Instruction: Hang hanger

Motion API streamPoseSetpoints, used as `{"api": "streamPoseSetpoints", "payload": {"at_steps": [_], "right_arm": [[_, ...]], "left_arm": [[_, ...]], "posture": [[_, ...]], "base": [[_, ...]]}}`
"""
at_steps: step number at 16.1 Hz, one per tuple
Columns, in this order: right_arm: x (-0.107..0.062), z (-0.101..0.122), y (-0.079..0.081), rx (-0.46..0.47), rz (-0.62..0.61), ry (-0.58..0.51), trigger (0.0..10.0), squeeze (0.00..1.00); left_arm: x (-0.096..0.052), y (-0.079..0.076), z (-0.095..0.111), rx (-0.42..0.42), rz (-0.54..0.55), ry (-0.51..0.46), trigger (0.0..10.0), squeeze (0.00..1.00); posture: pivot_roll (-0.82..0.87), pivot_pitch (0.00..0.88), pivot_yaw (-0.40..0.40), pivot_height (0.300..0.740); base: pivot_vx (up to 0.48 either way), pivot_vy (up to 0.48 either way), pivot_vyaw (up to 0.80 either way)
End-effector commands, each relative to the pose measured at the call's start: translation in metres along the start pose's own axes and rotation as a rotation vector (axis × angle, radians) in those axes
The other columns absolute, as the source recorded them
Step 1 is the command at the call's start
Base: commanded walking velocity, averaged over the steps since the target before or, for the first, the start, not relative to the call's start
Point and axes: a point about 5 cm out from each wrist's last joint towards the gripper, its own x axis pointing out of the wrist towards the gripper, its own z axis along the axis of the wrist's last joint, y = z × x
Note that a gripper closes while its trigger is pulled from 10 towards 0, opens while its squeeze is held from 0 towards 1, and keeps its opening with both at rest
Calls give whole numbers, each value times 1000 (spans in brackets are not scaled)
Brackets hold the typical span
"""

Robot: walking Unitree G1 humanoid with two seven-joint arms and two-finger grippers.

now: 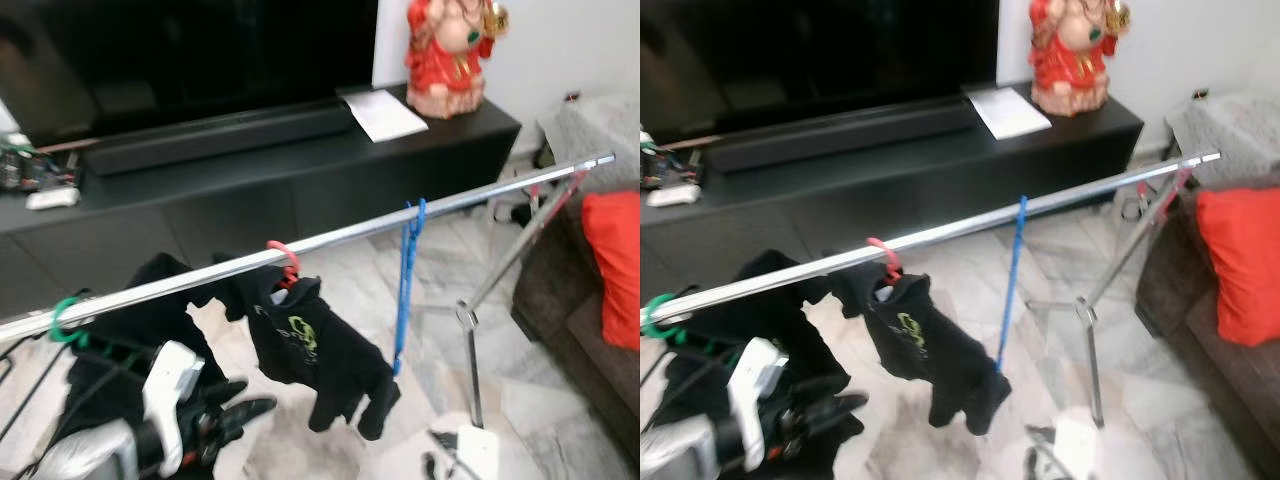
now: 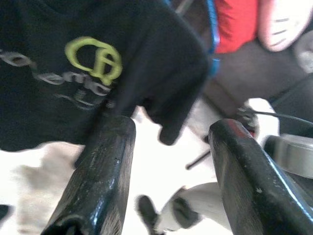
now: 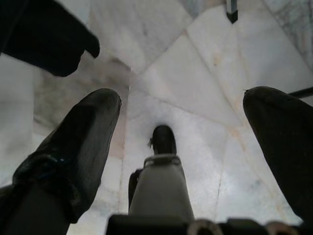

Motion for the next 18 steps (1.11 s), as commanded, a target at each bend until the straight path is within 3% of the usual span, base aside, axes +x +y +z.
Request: {"api": "streamPoseSetpoints", "payload": {"at_steps": [1, 4, 6, 9, 10, 11, 12, 13, 14, 15, 16, 18], "right_arm": [[-1, -10, -11, -7, -31, 33, 10000, 0], [-1, -7, -10, -6, -31, 27, 10000, 0], [0, -5, -10, -1, -36, 24, 10000, 0], [1, -3, -15, 4, -42, 27, 10000, 0], [0, -4, -16, 4, -39, 31, 10000, 0], [0, -5, -16, 5, -35, 35, 10000, 0], [0, -7, -15, 13, -24, 42, 10000, 0], [0, -9, -14, 14, -13, 50, 10000, 0], [-1, -11, -12, 4, 1, 61, 10000, 0], [-1, -12, -11, 1, 9, 64, 10000, 0], [-1, -14, -10, 0, 21, 70, 10000, 0], [-3, -20, -10, -11, 34, 90, 10000, 0]], "left_arm": [[-1, 8, -11, 28, 54, 56, 10000, 0], [14, 24, -43, 82, 128, 185, 10000, 0], [30, 29, -72, 65, 175, 279, 10000, 0], [54, 42, -102, 13, 295, 315, 10000, 0], [56, 48, -104, -26, 349, 284, 1647, 0], [57, 52, -106, -53, 371, 283, 4588, 0], [55, 56, -113, -118, 409, 282, 10000, 0], [54, 61, -122, -171, 483, 299, 10000, 0], [46, 65, -139, -164, 581, 388, 10000, 0], [41, 67, -147, -183, 628, 412, 10000, 0], [32, 69, -158, -250, 715, 430, 10000, 0], [22, 62, -179, -316, 773, 490, 10000, 0]], "posture": [[14, 129, 26, 740], [11, 144, 24, 740], [7, 149, 20, 740], [4, 152, 15, 740], [2, 152, 14, 740], [2, 152, 14, 740], [-2, 150, 15, 740], [3, 151, 14, 740], [-5, 152, 13, 740], [-10, 152, 13, 740], [-10, 152, 13, 740], [-22, 155, 14, 740]], "base": [[0, 0, 0], [0, 0, 0], [0, 0, 0], [0, 0, 0], [0, 0, 0], [0, 0, 0], [0, 0, 0], [0, 0, 0], [0, 0, 0], [0, 0, 0], [0, 0, 0], [0, 0, 0]]}}
